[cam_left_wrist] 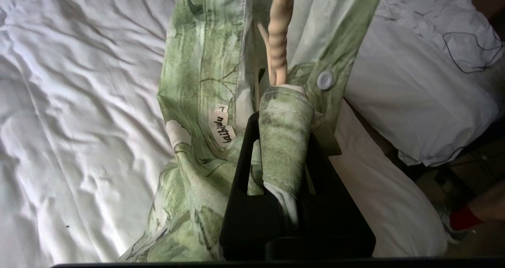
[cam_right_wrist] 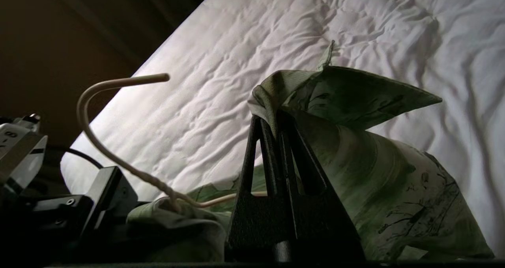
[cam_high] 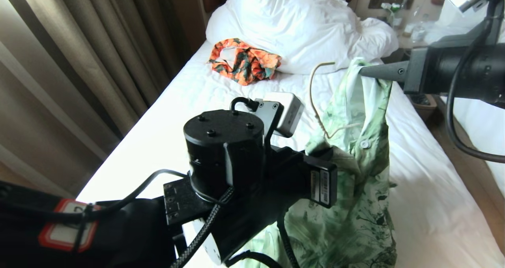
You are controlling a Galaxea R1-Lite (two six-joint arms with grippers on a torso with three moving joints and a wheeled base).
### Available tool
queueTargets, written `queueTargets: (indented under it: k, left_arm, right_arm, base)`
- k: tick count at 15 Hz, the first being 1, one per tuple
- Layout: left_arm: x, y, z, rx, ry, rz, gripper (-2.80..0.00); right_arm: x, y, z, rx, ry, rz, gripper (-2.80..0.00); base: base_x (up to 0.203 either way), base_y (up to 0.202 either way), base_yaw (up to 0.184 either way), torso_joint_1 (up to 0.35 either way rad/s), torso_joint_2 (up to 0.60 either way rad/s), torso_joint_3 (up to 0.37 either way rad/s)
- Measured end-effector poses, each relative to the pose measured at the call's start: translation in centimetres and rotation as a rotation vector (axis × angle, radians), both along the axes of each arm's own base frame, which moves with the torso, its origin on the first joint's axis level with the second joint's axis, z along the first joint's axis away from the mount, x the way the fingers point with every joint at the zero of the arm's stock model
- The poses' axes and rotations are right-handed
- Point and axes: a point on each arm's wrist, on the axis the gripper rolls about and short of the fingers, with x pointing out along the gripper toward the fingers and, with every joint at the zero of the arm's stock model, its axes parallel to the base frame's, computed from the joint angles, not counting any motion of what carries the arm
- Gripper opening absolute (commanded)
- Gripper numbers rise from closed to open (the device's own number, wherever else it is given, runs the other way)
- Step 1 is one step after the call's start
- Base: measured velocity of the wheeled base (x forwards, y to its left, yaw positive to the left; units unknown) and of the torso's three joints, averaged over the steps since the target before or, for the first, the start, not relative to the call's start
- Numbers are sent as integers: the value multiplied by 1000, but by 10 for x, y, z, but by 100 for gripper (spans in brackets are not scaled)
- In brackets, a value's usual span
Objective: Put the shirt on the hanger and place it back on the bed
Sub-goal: Hook the other side of the shirt onto the hanger
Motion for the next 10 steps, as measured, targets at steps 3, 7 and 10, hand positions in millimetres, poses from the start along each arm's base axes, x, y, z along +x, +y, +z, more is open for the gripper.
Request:
queueTargets:
  k: [3, 7, 10]
  left_arm:
    - [0, -4, -3, -30, -17, 2, -280]
    - [-20, -7, -1, -32, -15, -53, -280]
    - [-41, -4, -3, -17, -10, -107, -280]
  right_arm:
    - [-26, 4, 9, -35, -54, 73, -280]
    - [-40, -1, 11, -116, -160, 183, -280]
    - [-38, -13, 13, -160, -214, 161, -280]
  base:
    - [0, 0, 0, 0, 0, 0]
    - [0, 0, 0, 0, 0, 0]
    - [0, 0, 0, 0, 0, 0]
